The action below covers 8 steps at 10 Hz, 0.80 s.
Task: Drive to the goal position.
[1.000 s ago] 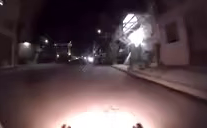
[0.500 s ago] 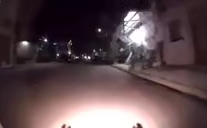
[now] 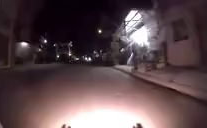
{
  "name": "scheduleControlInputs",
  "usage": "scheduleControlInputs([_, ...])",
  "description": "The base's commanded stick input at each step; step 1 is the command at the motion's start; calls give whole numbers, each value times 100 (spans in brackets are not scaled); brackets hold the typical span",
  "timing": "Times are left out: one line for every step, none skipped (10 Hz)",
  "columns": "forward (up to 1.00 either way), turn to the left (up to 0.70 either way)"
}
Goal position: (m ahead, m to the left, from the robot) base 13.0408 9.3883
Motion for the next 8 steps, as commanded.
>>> scheduleControlInputs([60, 0])
scheduleControlInputs([60, 0])
scheduleControlInputs([60, 0])
scheduleControlInputs([60, 0])
scheduleControlInputs([60, 0])
scheduleControlInputs([60, 0])
scheduleControlInputs([60, 0])
scheduleControlInputs([60, 0])
